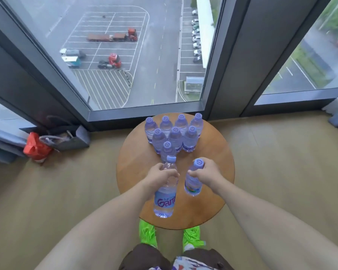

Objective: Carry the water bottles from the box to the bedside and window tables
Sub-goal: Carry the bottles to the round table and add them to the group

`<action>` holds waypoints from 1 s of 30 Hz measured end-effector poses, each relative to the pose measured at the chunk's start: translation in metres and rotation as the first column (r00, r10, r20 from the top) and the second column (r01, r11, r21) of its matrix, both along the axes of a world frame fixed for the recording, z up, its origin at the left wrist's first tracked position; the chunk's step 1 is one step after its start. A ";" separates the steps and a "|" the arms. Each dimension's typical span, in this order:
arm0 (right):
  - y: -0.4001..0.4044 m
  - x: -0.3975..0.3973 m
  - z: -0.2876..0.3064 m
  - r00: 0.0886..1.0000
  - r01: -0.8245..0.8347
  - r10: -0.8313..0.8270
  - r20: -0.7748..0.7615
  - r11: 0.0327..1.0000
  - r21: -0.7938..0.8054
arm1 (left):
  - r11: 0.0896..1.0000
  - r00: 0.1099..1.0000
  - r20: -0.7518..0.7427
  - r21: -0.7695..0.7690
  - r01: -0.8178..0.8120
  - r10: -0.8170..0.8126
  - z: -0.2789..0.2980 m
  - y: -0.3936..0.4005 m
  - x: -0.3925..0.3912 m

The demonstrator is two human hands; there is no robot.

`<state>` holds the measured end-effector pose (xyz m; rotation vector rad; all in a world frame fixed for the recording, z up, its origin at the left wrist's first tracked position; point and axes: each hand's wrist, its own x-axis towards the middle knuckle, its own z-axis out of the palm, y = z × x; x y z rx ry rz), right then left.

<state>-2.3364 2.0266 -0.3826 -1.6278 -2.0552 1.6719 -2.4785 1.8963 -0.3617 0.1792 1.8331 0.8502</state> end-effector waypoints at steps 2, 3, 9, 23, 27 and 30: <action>0.010 -0.007 -0.007 0.999 -0.019 0.019 0.031 1.000 -0.008 | 1.000 1.000 -0.006 -0.026 0.011 -0.011 -0.014 0.008 -0.006; 0.014 -0.010 -0.010 0.999 -0.032 0.033 0.041 0.999 -0.021 | 0.999 1.000 -0.011 -0.038 0.016 -0.016 -0.021 0.011 -0.009; 0.023 -0.026 -0.031 0.987 -0.127 0.128 0.099 0.992 -0.015 | 0.991 0.997 -0.059 -0.133 0.033 -0.041 -0.049 0.016 -0.018; 0.044 -0.049 -0.040 0.990 -0.095 0.083 0.115 0.990 0.108 | 0.965 0.967 -0.143 -0.191 0.180 -0.209 -0.088 0.023 -0.035; 0.058 -0.059 -0.037 0.987 -0.072 0.054 0.149 0.991 0.115 | 0.960 0.964 -0.148 -0.204 0.189 -0.221 -0.095 0.029 -0.035; 0.063 -0.066 -0.037 0.979 -0.106 0.083 0.185 0.987 0.120 | 0.959 0.957 -0.166 -0.197 0.205 -0.238 -0.098 0.032 -0.033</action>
